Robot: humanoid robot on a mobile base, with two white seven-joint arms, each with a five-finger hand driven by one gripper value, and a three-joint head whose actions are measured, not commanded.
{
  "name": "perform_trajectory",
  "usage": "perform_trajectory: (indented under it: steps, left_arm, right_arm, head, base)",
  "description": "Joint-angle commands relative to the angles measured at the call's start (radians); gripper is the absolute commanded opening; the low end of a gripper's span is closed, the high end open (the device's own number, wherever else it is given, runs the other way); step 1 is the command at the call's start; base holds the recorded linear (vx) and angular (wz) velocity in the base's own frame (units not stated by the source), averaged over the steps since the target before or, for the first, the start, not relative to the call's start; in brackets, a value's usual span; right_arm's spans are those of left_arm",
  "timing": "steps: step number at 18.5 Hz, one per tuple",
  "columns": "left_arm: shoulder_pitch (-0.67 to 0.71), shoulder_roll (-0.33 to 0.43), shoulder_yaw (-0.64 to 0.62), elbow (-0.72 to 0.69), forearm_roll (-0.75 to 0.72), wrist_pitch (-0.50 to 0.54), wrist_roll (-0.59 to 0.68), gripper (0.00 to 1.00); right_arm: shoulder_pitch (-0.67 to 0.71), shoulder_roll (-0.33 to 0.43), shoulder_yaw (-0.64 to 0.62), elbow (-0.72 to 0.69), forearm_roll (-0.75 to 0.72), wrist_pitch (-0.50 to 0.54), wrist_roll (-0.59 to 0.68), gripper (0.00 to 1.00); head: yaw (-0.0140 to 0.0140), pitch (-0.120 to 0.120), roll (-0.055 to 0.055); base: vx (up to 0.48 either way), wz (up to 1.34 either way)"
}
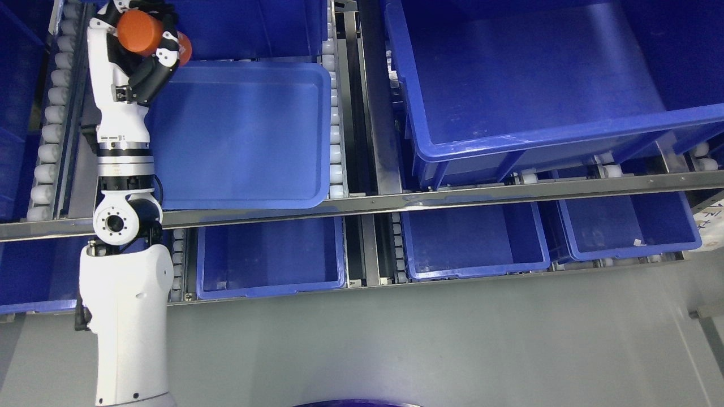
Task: Grab orange capacitor from left shelf to right desk
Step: 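Lift the orange capacitor up out of the blue bin with the left hand, then hold the capacitor in the left hand while turning toward the steel table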
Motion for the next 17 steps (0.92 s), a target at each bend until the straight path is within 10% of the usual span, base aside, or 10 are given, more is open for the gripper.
perform_trajectory:
  steps: [1, 17]
  left_arm:
    - [0.054, -0.009, -0.048, -0.059, 0.002, -0.033, 0.022, 0.06]
    - [0.063, -0.009, -0.044, -0.067, 0.023, -0.036, 0.019, 0.06]
  right_arm:
    - [0.014, -0.017, -0.011, -0.034, 0.0, -0.001, 0.001, 1.0]
    - [0.014, -0.017, -0.011, -0.034, 0.0, -0.001, 0.001, 1.0]
  head:
    - [0.0, 0.0, 0.0]
    - [0.0, 0.0, 0.0]
  base:
    - [0.004, 0.01]
    - [-0.006, -0.01]
